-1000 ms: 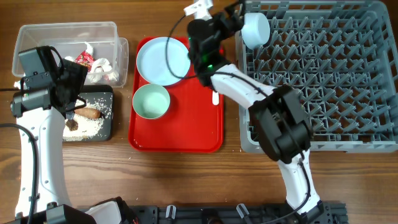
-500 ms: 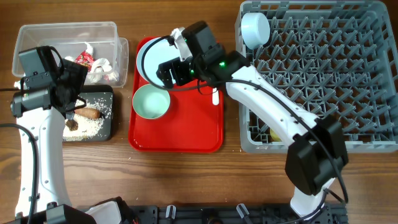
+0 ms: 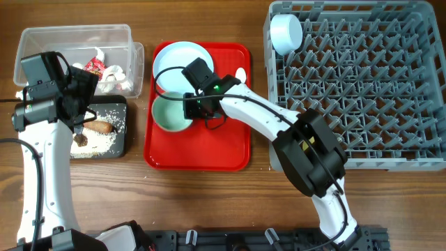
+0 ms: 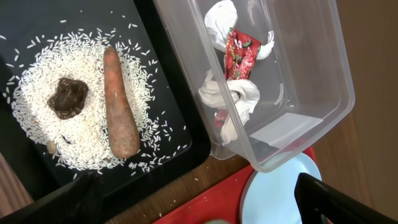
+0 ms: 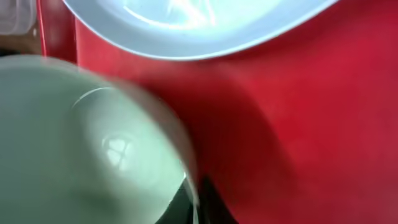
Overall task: Sort waste into correct bins and load items into the dishwasher rack
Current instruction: 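Grasp the green bowl on the red tray with the right gripper, then place the green bowl into the dish rack with the right gripper, then grasp the light-blue plate edge on the red tray with right gripper, then stand the light-blue plate upright in the dish rack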
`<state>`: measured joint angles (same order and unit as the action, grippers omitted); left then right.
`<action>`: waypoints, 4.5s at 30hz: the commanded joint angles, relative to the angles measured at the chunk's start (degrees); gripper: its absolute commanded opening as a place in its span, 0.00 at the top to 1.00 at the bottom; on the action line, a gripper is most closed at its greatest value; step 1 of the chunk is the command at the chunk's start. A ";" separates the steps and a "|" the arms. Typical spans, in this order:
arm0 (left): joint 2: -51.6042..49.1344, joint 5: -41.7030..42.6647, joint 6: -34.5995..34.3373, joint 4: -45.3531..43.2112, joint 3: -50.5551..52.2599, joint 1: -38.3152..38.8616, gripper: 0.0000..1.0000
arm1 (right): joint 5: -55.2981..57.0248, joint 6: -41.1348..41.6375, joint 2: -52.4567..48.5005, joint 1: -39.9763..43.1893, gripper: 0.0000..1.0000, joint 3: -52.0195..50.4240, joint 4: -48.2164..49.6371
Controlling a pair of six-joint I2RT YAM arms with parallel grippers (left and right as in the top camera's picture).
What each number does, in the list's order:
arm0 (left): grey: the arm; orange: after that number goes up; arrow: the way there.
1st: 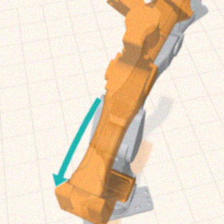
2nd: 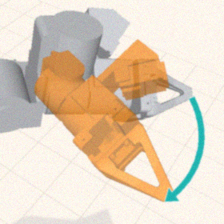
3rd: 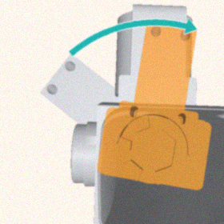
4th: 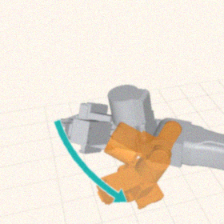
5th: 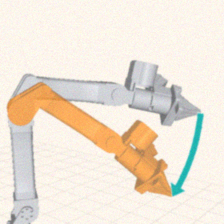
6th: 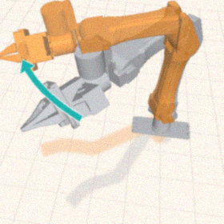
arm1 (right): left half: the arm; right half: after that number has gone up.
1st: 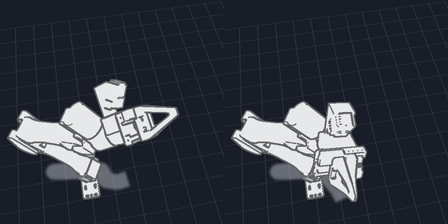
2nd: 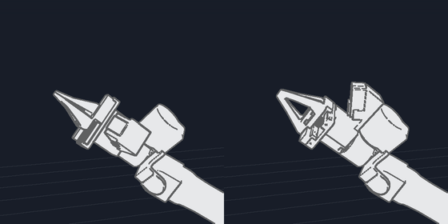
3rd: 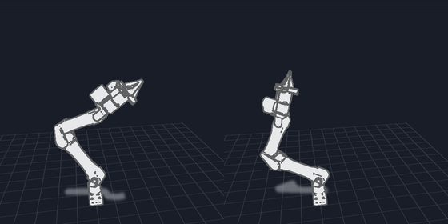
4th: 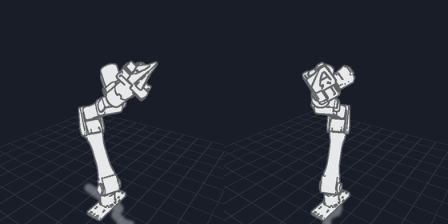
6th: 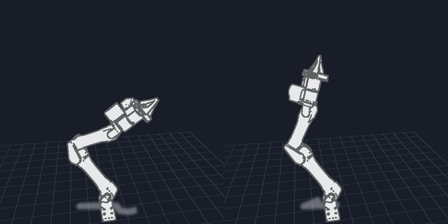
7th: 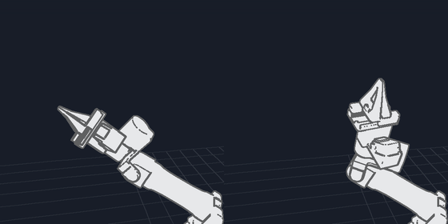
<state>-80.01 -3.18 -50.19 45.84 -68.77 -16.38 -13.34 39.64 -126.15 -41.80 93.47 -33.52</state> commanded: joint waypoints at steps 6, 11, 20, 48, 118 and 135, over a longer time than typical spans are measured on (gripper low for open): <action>0.50 -0.55 0.70 -0.15 -0.35 0.13 0.00 | 1.44 -8.76 8.02 4.44 0.96 0.02 -2.54; 0.50 -0.55 0.70 -0.15 -0.35 0.13 0.00 | 32.92 -15.69 31.28 11.13 0.96 0.02 -11.91; 0.50 -0.57 0.70 -0.15 -0.35 0.13 0.00 | 65.46 -20.17 30.12 23.54 0.96 -0.22 -20.31; 0.50 -0.55 0.70 -0.15 -0.35 0.13 0.00 | 83.67 -60.67 10.25 17.66 0.96 -0.22 -7.23; 0.50 -0.55 0.70 -0.15 -0.35 0.13 0.00 | 22.45 2.47 0.11 5.07 0.51 -0.94 15.89; 0.50 -0.57 0.70 -0.15 -0.35 0.13 0.00 | 14.40 1.86 -5.53 5.07 0.96 1.20 9.33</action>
<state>-80.01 -3.18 -50.19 45.87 -68.77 -16.38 5.80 42.02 -130.30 -36.91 93.06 -19.97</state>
